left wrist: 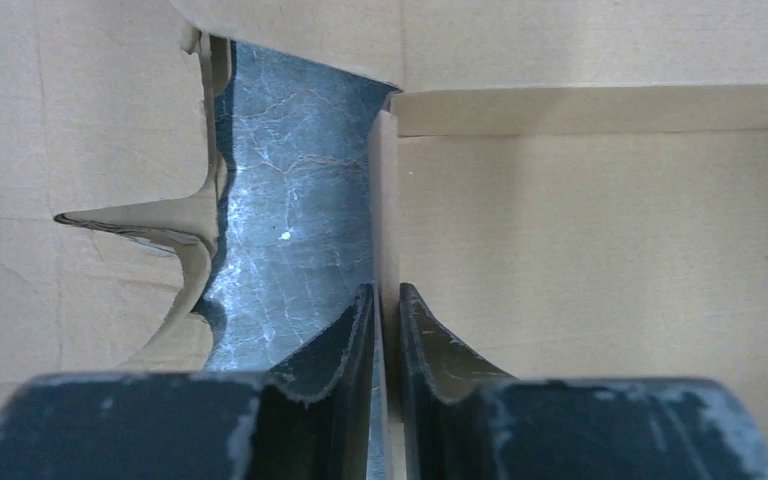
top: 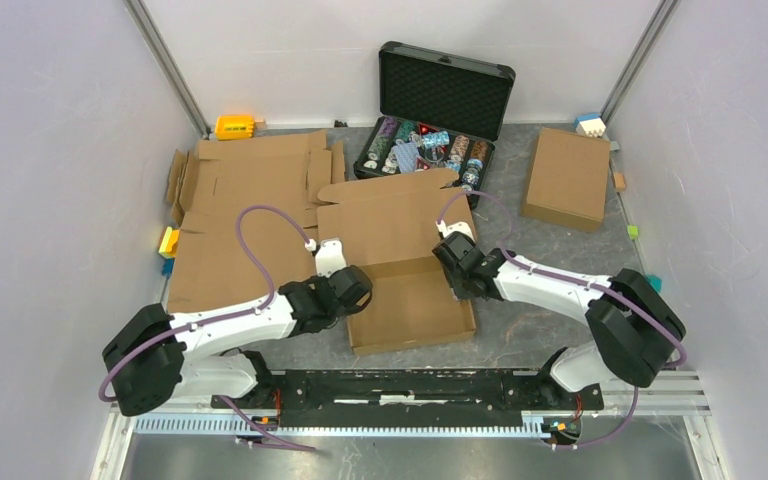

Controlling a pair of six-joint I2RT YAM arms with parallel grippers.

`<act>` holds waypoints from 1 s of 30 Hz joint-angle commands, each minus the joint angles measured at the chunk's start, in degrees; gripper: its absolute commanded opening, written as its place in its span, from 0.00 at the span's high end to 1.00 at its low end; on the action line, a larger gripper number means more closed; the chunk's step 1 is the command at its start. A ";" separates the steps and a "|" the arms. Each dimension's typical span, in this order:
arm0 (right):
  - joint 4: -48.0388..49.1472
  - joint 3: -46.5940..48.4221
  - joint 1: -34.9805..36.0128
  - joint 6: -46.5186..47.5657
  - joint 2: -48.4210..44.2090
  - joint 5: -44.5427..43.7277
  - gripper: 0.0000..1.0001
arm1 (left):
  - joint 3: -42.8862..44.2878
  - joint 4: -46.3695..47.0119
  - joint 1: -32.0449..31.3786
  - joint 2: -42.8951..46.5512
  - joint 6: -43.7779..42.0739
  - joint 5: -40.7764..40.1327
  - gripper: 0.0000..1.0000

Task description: Fold the paper box

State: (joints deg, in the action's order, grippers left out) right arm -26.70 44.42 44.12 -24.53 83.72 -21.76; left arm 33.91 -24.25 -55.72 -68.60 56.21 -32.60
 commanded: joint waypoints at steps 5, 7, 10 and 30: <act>1.69 -1.82 -1.50 3.86 -5.75 4.72 0.39 | 3.73 -3.16 0.26 1.05 -3.26 -0.56 0.61; 2.78 -2.30 -2.06 4.30 -7.32 6.94 0.35 | 3.99 -3.69 0.34 2.77 -4.66 -0.07 0.49; 4.15 -3.10 -2.95 4.69 -9.76 8.40 0.31 | 3.95 -3.49 1.46 6.55 -7.17 1.84 0.34; 13.39 1.45 -22.09 8.61 -15.61 24.52 0.02 | 7.26 9.94 31.59 5.45 -18.14 25.73 0.00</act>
State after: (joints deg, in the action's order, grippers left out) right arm -19.99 43.13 29.19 -17.91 66.46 -11.22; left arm 36.97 -19.18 -26.83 -58.06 40.03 -10.07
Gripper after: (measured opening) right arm 0.979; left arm 0.995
